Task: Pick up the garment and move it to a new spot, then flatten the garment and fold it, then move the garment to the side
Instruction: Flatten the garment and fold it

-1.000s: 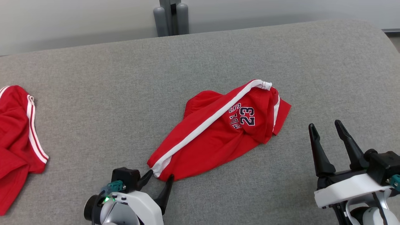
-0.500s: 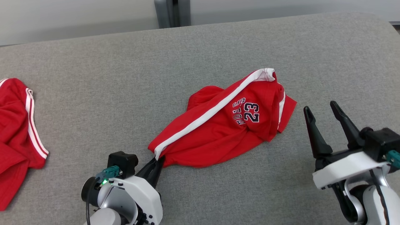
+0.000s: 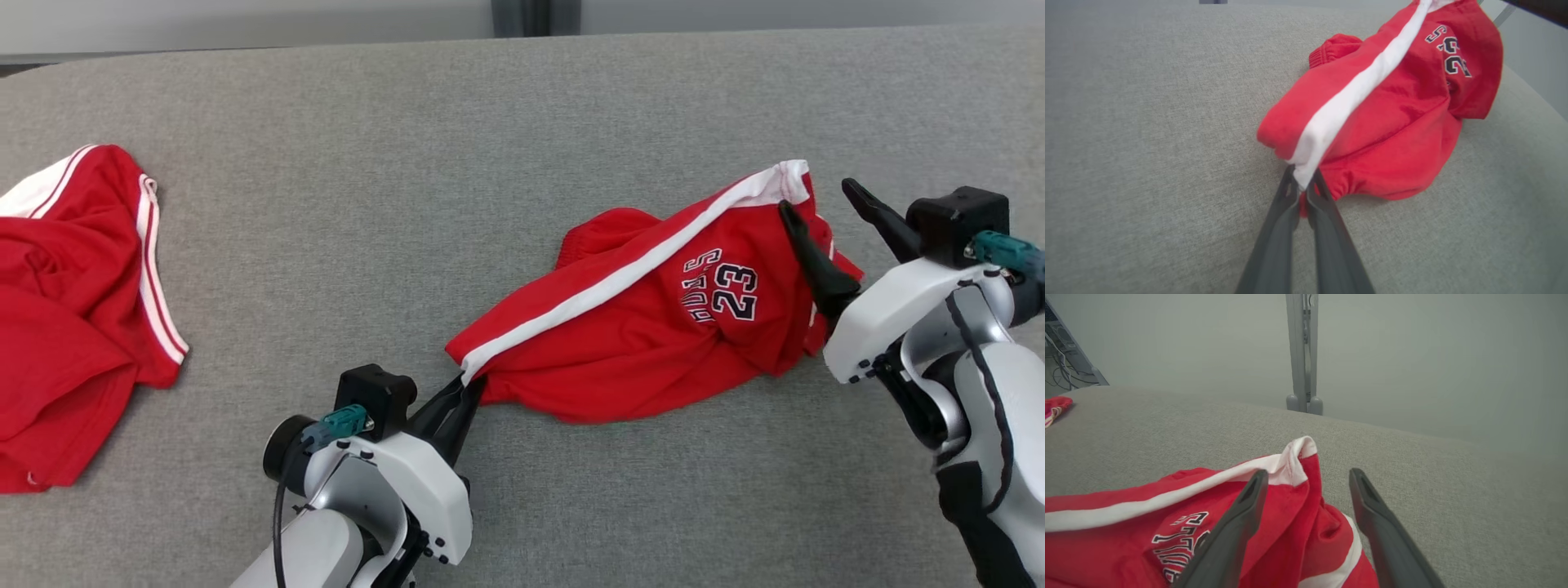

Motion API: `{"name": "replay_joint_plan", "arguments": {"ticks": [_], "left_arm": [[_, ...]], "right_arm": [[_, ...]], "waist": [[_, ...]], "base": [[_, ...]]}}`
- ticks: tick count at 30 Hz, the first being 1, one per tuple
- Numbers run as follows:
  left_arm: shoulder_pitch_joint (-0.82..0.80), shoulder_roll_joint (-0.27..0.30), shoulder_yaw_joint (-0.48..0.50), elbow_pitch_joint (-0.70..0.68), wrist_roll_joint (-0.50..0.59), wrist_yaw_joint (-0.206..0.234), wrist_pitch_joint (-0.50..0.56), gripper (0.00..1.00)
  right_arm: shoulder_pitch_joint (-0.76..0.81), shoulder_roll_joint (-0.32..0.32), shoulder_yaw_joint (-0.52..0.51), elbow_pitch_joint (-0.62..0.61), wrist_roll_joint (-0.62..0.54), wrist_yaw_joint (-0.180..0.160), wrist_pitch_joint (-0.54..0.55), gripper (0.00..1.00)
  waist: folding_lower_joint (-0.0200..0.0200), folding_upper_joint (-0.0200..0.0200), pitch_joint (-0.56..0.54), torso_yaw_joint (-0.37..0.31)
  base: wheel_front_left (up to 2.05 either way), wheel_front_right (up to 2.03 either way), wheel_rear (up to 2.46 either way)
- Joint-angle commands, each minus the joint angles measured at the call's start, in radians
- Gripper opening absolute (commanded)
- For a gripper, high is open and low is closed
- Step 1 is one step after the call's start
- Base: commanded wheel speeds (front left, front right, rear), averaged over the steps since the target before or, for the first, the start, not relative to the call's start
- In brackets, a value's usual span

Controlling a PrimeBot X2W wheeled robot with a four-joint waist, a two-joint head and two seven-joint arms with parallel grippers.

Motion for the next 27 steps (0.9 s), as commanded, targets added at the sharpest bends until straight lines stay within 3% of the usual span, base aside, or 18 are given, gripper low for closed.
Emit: {"name": "replay_joint_plan", "arguments": {"ticks": [1,3,4,5,6,16,22,27], "left_arm": [[-0.021,-0.005,0.0,0.006,0.005,-0.01,-0.008,0.0],[-0.032,-0.013,-0.005,0.016,0.006,-0.015,-0.016,0.0],[-0.035,-0.015,-0.006,0.02,0.006,-0.016,-0.021,0.0],[-0.038,-0.018,-0.006,0.023,0.006,-0.017,-0.026,0.0],[-0.04,-0.021,-0.007,0.026,0.007,-0.018,-0.03,0.0],[-0.076,-0.004,0.045,-0.011,0.024,0.002,-0.12,0.0],[-0.107,0.041,0.087,-0.118,0.047,0.024,-0.14,0.0],[-0.145,0.095,0.12,-0.247,0.094,0.057,-0.128,0.0]], "right_arm": [[-0.027,-0.012,0.013,0.028,0.017,0.0,0.007,1.0],[-0.057,-0.024,0.036,0.067,0.032,0.0,0.007,0.99],[-0.068,-0.03,0.047,0.084,0.036,0.0,0.005,0.55],[-0.078,-0.034,0.058,0.1,0.049,0.0,0.005,0.38],[-0.086,-0.033,0.068,0.108,0.069,0.0,0.001,0.0],[-0.1,-0.05,0.038,0.063,0.11,0.0,-0.162,0.0],[-0.047,-0.034,-0.027,-0.075,0.111,0.0,-0.263,0.0],[0.006,-0.015,-0.086,-0.233,0.092,0.0,-0.277,0.0]], "waist": [[0.0,0.0,0.01,0.018],[0.0,0.0,0.013,0.028],[0.0,0.0,0.014,0.031],[0.0,0.0,0.015,0.034],[0.0,0.0,0.017,0.036],[0.0,0.0,-0.001,0.024],[0.0,0.0,-0.055,0.002],[0.0,0.0,-0.097,-0.016]], "base": [[0.0,0.0,0.0],[0.0,0.0,0.0],[0.0,0.0,0.0],[0.0,0.0,0.0],[0.0,0.0,0.0],[0.0,0.0,0.0],[0.0,0.0,0.0],[0.0,0.0,0.0]]}}
